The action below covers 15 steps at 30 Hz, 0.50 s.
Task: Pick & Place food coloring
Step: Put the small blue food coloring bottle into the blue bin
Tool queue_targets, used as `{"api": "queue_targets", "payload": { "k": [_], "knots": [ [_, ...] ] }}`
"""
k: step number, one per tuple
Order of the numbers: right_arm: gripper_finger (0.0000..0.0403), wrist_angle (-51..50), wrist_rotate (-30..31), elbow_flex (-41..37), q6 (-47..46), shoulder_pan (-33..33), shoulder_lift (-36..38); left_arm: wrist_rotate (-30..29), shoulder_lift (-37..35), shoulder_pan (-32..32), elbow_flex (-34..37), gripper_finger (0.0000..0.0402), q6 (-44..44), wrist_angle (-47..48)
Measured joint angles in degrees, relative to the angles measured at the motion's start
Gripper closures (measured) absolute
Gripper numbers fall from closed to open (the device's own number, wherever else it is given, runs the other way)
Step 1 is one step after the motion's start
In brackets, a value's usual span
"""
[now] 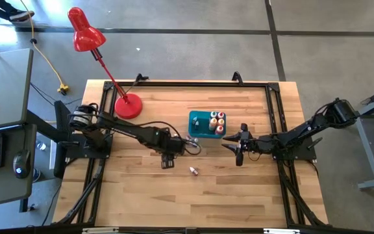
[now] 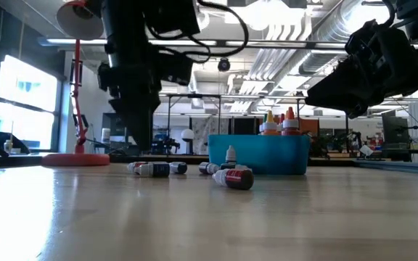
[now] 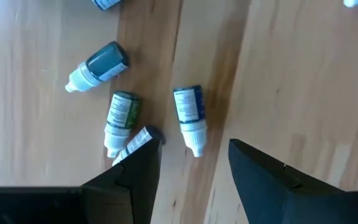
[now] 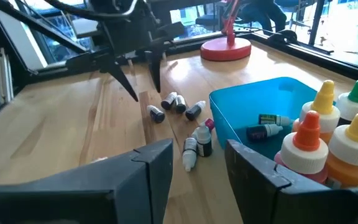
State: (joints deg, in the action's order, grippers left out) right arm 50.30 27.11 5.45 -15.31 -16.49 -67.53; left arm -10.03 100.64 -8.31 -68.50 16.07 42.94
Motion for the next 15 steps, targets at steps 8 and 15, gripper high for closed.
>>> {"api": "queue_targets", "payload": {
  "k": [8, 15],
  "knots": [
    [0.0263, 0.0, 0.0, 0.0, 0.4, 0.0, 0.0, -0.2, 0.0, 0.0, 5.3, 0.0218, 0.8, -9.5],
    [0.0263, -0.1, 0.0, 0.0, 0.4, 0.0, 0.0, -0.1, 0.0, 0.0, 8.2, 0.0218, 0.8, -13.5]
  ]
}}
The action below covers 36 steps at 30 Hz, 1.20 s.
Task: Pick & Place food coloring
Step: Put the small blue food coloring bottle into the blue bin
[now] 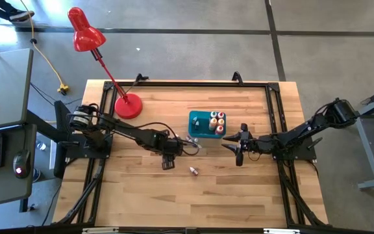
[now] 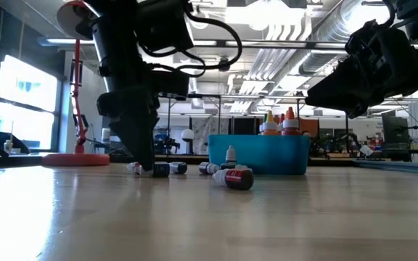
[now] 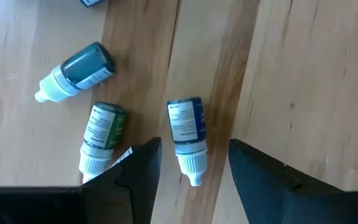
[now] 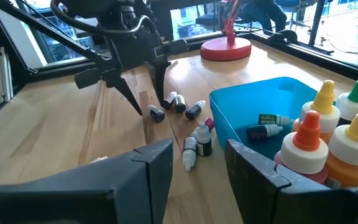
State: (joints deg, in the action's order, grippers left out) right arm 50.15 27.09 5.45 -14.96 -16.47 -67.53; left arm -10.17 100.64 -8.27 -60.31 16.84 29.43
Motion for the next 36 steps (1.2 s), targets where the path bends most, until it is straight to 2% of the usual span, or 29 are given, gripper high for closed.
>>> {"api": "queue_targets", "payload": {
  "k": [9, 20, 25, 32, 34, 36],
  "knots": [
    [0.0263, 0.0, 0.0, 0.0, 0.0, 0.0, 0.0, 0.2, 0.2, 0.0, 0.1, 0.0226, 0.0, -0.1],
    [0.0263, 0.3, -0.2, 0.0, 0.0, 0.0, 0.0, 0.3, 2.5, 0.0, -1.2, 0.0309, -3.1, -2.6],
    [0.0263, 0.3, 0.1, 0.0, 0.0, 0.0, 0.0, -1.6, 1.7, 0.0, -6.4, 0.0346, -7.6, -2.2],
    [0.0263, 0.3, 1.3, 0.0, 0.0, 0.0, 0.0, -11.4, 1.7, 3.2, -16.6, 0.0335, -17.9, -3.1],
    [0.0263, 0.3, 1.5, 0.0, 0.0, 0.0, 0.0, -11.1, 1.7, 5.7, -19.0, 0.0331, -19.7, -3.1],
    [0.0263, 0.2, 1.5, 0.0, 0.0, 0.0, 0.0, -8.1, 1.7, 8.7, -20.2, 0.0329, -20.2, -3.8]
  ]
}}
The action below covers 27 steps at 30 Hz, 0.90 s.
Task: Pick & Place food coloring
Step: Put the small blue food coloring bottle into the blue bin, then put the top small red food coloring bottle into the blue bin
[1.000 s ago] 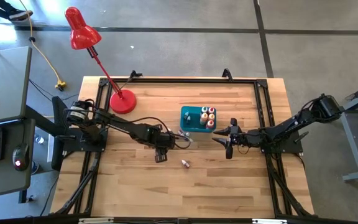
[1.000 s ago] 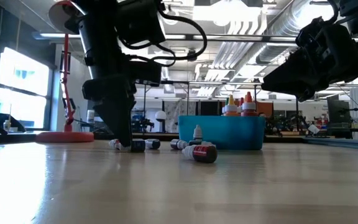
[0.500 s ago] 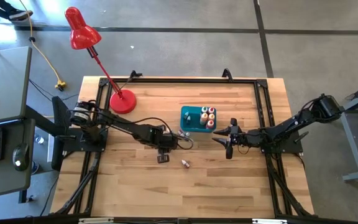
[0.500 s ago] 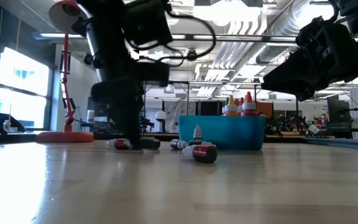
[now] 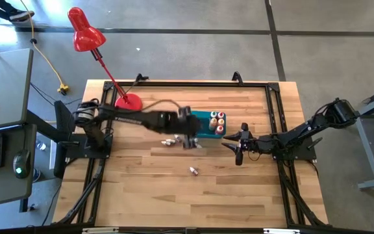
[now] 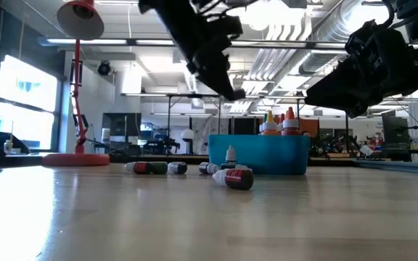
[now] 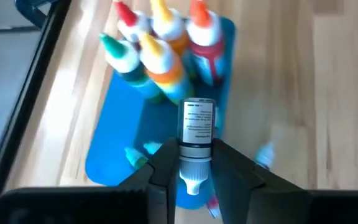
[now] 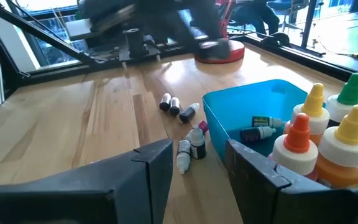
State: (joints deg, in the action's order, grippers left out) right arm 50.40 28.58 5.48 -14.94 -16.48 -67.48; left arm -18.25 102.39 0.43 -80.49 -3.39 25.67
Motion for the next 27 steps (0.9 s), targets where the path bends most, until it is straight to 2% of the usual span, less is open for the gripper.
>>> {"api": "queue_targets", "payload": {
  "k": [5, 12, 17, 22, 27],
  "knots": [
    [0.0263, 0.0, 0.0, 0.0, 0.0, 0.0, 0.0, 9.1, 0.8, 6.6, -0.2, 0.0316, 3.8, -2.7],
    [0.0263, 0.2, 0.3, 0.0, 0.0, 0.0, 0.0, 14.0, 6.2, 11.0, 0.0, 0.0262, 5.9, -2.0],
    [0.0263, 0.8, 0.1, 0.0, 0.0, 0.0, 0.0, 13.4, 6.5, 10.8, -1.3, 0.0242, 8.1, -0.6],
    [0.0263, 0.9, -1.5, 0.1, 0.9, 0.0, 0.0, 10.0, 3.3, 10.8, -10.6, 0.0241, 6.2, 15.4],
    [0.0263, 0.9, -2.3, 3.6, 3.8, 0.0, -0.3, 10.0, 0.8, 10.0, -19.9, 0.0241, 4.9, 31.9]
  ]
}}
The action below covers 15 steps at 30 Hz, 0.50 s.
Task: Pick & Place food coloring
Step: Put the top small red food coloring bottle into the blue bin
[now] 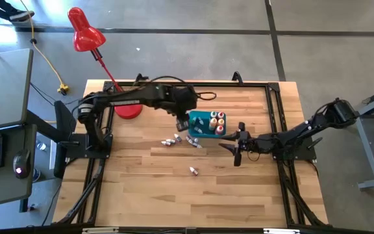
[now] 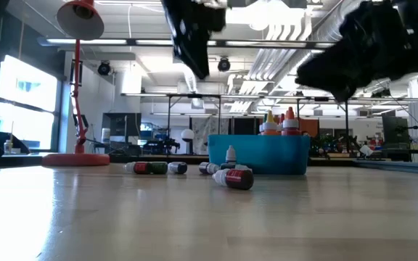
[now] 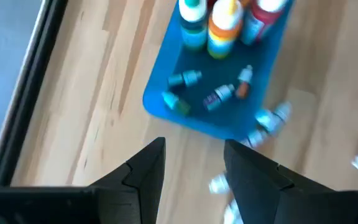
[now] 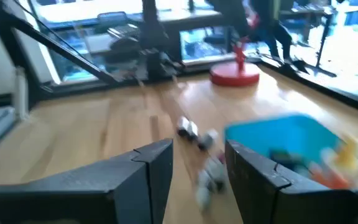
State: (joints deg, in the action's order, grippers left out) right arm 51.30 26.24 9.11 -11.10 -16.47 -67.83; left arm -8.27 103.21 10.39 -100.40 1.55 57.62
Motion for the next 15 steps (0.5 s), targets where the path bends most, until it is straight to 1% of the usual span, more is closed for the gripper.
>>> {"api": "queue_targets", "payload": {
  "k": [2, 4, 6, 8, 10, 12, 15],
  "knots": [
    [0.0263, -1.3, -1.4, 2.9, 1.3, 0.0, -0.7, 0.1, -1.6, -0.9, -2.4, 0.0241, 0.9, 3.6],
    [0.0263, -4.8, -2.6, 7.1, 2.6, -0.2, -2.5, -0.2, -3.6, -2.4, -2.4, 0.0241, 2.7, 7.7],
    [0.0263, -10.2, -2.7, 11.7, 3.7, -0.8, -4.9, -1.1, -4.9, -4.6, -1.2, 0.0241, 3.6, 9.3],
    [0.0263, -15.9, -1.5, 16.6, 3.8, -1.3, -8.1, -2.4, -6.4, -7.5, 2.3, 0.0241, 4.3, 10.9],
    [0.0263, -21.4, -1.0, 20.7, 3.8, -1.6, -10.7, -3.1, -7.6, -10.9, 6.9, 0.0241, 5.3, 8.7],
    [0.0263, -24.8, -2.1, 24.3, 3.8, -1.7, -13.1, -4.2, -8.6, -14.1, 12.8, 0.0241, 7.4, 7.2],
    [0.0263, -28.7, -4.5, 27.8, 3.8, -1.7, -15.5, -7.3, -8.5, -18.3, 21.9, 0.0241, 9.3, -0.3]
  ]
}}
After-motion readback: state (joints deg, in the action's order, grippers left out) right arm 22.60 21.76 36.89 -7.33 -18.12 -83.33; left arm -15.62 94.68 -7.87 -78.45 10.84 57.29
